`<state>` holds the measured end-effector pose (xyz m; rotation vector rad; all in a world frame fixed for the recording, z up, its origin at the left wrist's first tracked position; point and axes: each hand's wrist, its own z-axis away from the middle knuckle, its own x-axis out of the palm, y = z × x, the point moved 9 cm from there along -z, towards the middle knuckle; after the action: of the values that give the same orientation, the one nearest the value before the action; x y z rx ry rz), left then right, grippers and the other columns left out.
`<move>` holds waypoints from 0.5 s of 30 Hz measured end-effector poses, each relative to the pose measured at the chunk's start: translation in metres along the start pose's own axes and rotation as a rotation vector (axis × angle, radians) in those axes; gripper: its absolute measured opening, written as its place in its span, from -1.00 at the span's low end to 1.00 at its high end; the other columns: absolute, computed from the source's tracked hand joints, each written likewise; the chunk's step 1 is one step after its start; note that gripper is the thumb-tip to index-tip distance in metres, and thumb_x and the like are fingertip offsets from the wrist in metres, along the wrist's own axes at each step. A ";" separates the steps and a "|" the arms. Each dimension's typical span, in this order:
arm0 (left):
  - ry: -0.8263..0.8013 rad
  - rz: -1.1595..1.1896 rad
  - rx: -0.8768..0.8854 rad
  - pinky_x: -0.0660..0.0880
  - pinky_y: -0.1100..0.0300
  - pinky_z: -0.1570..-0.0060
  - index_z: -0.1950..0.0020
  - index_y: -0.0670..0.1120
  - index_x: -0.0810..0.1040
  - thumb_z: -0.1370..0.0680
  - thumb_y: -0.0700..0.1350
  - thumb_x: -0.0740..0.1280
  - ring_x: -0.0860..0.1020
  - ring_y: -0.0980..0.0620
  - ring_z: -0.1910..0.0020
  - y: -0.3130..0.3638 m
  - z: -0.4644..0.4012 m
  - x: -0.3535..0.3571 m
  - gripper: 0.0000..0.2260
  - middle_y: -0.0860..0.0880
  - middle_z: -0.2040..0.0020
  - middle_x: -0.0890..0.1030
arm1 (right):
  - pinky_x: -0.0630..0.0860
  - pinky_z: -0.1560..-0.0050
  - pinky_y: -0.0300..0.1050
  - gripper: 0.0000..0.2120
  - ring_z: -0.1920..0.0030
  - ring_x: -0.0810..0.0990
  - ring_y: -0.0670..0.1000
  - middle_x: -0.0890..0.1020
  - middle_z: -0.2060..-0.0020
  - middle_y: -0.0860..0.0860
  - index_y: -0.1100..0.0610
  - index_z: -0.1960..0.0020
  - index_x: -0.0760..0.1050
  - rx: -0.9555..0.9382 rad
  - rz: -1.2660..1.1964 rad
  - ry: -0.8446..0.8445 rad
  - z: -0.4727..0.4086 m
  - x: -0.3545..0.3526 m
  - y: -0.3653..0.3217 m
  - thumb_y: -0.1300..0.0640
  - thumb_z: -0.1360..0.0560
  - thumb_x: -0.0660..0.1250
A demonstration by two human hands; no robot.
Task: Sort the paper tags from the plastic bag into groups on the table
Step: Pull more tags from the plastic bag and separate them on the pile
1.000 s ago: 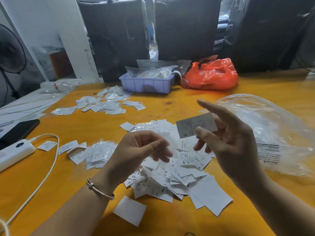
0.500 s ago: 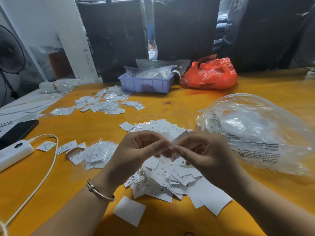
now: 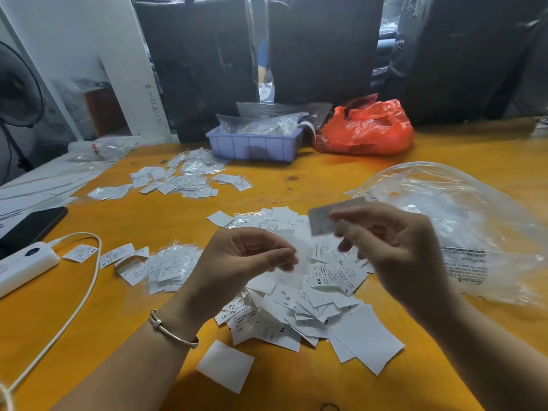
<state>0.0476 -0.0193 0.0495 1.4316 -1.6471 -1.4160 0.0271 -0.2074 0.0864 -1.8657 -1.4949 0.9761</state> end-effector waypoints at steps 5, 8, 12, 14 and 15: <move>0.014 0.019 -0.003 0.57 0.25 0.18 0.09 -0.09 0.73 -0.44 -0.08 0.48 0.70 -0.03 0.17 0.000 0.000 -0.002 -0.88 -0.09 0.18 0.73 | 0.50 0.31 -0.36 -0.62 0.34 0.65 -0.03 0.70 0.16 0.09 0.11 -0.23 0.55 -0.127 -0.051 0.131 -0.001 -0.023 -0.022 0.39 -0.47 0.38; 0.011 0.018 -0.004 0.57 0.26 0.18 0.08 -0.08 0.73 -0.43 -0.07 0.49 0.70 -0.04 0.17 0.000 0.001 -0.002 -0.87 -0.09 0.18 0.73 | 0.53 0.31 -0.31 -0.54 0.33 0.67 -0.02 0.70 0.16 0.04 0.03 -0.31 0.49 -0.156 -0.011 0.066 0.002 -0.015 -0.029 0.32 -0.45 0.41; 0.006 0.020 -0.009 0.55 0.28 0.18 0.09 -0.09 0.73 -0.43 -0.10 0.50 0.70 -0.05 0.17 0.000 0.001 -0.001 -0.89 -0.10 0.18 0.73 | 0.58 0.33 -0.15 -0.60 0.34 0.65 -0.04 0.68 0.20 -0.04 0.00 -0.25 0.50 -0.230 0.163 0.035 0.007 -0.003 -0.036 0.24 -0.44 0.40; 0.007 0.024 -0.014 0.55 0.29 0.18 0.10 -0.10 0.73 -0.42 -0.11 0.51 0.70 -0.05 0.17 -0.001 0.000 0.000 -0.89 -0.10 0.18 0.73 | 0.54 0.38 -0.20 -0.61 0.38 0.61 0.01 0.67 0.24 -0.02 -0.02 -0.23 0.50 -0.265 0.280 0.036 0.009 0.000 -0.038 0.21 -0.44 0.39; 0.008 0.027 -0.017 0.55 0.29 0.18 0.10 -0.10 0.73 -0.42 -0.12 0.51 0.70 -0.05 0.17 -0.001 0.000 0.000 -0.90 -0.10 0.18 0.73 | 0.53 0.41 -0.20 -0.62 0.40 0.59 0.03 0.67 0.26 0.00 -0.02 -0.23 0.50 -0.277 0.320 0.033 0.010 0.001 -0.039 0.20 -0.43 0.38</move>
<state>0.0481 -0.0190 0.0484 1.3983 -1.6398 -1.4040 -0.0026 -0.1973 0.1108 -2.3622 -1.3961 0.9064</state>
